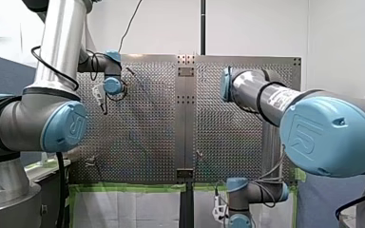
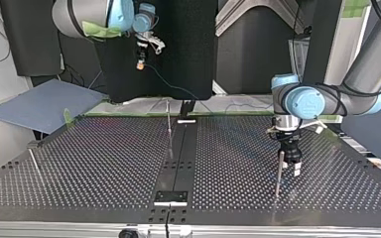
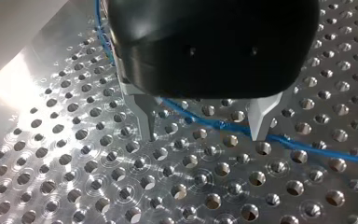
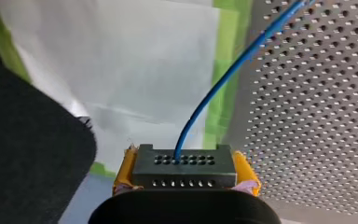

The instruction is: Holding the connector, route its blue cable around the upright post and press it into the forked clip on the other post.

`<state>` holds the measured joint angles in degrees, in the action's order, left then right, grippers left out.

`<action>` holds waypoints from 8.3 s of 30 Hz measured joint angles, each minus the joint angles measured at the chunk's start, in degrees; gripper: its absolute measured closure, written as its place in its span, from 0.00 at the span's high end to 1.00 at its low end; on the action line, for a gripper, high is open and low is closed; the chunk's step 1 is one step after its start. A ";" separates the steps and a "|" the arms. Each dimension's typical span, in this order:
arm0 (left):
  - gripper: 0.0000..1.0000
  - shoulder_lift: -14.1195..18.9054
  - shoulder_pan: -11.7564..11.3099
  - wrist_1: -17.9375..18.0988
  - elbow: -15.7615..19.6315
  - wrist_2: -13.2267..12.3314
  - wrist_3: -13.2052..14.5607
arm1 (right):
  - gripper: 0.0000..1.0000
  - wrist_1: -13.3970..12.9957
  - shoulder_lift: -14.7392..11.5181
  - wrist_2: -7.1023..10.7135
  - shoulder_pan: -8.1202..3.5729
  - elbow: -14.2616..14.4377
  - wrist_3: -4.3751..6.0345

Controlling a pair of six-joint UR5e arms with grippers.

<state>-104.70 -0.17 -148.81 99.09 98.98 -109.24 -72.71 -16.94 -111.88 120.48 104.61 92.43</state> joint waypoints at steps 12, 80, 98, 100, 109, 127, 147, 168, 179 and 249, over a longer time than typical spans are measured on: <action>1.00 0.00 -0.02 0.00 0.01 0.03 0.00 | 0.08 -0.38 6.32 0.21 0.10 0.01 -2.05; 1.00 0.01 1.09 -1.24 0.03 0.38 -0.11 | 0.08 19.92 -24.27 6.08 0.67 2.11 -7.05; 1.00 0.01 1.56 -1.49 0.03 0.45 -1.06 | 0.08 18.97 -30.34 5.93 0.43 3.37 -7.59; 1.00 0.00 1.57 -1.58 0.03 0.46 -1.21 | 0.08 19.06 -30.33 5.98 0.45 3.37 -7.59; 1.00 0.01 1.60 -1.90 0.03 0.46 -1.77 | 0.08 18.73 -28.61 5.82 0.51 3.75 -8.30; 1.00 1.66 1.55 -9.39 3.15 6.52 -4.28 | 0.08 18.08 -27.34 5.88 0.58 3.82 -8.40; 1.00 11.82 -0.56 -19.71 5.86 12.63 3.38 | 0.08 17.36 -27.32 6.04 0.77 3.78 -8.12; 1.00 21.70 -0.20 -29.62 -3.99 4.25 6.13 | 0.08 16.79 -27.33 6.05 0.52 3.78 -7.95; 1.00 27.33 0.06 -35.24 -5.87 -0.24 6.19 | 0.08 16.63 -27.33 6.05 0.43 3.78 -7.93; 1.00 27.10 4.88 -47.91 -4.09 0.63 9.08 | 0.08 16.81 -27.33 6.05 0.44 3.76 -7.89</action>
<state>-77.60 4.71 -196.73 95.00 99.61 -100.17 -55.90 -44.27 -105.83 120.91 108.36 84.54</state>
